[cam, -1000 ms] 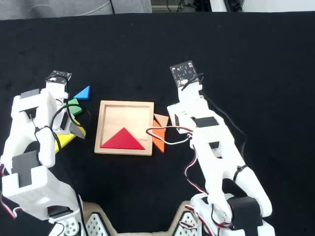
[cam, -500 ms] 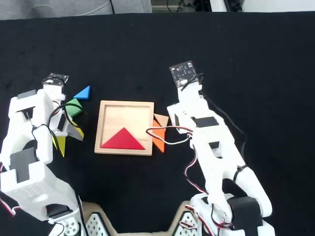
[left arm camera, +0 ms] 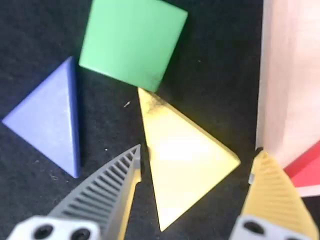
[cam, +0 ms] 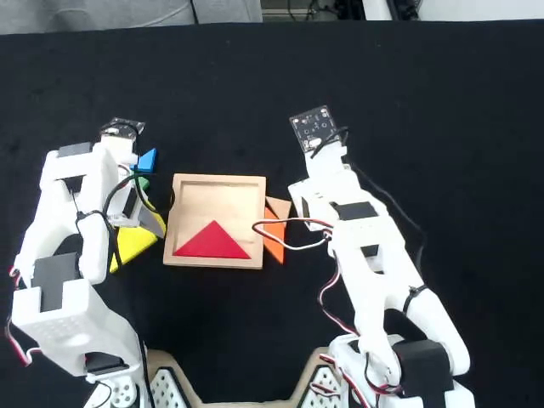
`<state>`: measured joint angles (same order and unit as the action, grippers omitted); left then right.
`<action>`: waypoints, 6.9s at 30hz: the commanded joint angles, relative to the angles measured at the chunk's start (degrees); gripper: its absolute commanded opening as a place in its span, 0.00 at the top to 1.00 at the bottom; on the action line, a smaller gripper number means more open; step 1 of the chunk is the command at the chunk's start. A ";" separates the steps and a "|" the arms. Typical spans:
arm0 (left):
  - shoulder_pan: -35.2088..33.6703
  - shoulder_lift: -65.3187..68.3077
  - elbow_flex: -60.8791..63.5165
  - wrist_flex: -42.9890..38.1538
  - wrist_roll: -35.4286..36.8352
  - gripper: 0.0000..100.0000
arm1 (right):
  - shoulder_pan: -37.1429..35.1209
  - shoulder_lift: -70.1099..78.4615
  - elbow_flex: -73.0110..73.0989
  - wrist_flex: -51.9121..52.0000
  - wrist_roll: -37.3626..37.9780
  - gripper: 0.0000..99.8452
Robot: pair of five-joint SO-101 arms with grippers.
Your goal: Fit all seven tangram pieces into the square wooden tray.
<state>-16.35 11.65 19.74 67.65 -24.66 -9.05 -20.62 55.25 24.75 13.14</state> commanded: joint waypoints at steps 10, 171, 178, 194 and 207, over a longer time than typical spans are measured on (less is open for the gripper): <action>0.22 -0.53 1.89 -4.13 0.44 0.66 | 0.09 0.04 -0.31 -0.70 0.44 0.98; -3.82 -10.55 19.65 -15.65 -42.20 0.68 | 0.09 0.04 -0.31 -1.05 0.53 0.98; -3.21 -10.46 9.19 -3.78 -33.58 0.68 | 0.09 0.04 -0.31 -1.05 0.53 0.98; 0.13 -10.46 -10.33 15.65 -24.62 0.67 | 0.26 -0.04 -0.31 -0.88 0.53 0.98; -2.33 -9.93 10.07 -6.86 -35.43 0.59 | 0.26 -0.04 -0.31 -0.79 0.53 0.98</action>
<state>-19.34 2.42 27.47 64.66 -58.24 -9.05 -20.62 55.25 24.75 13.14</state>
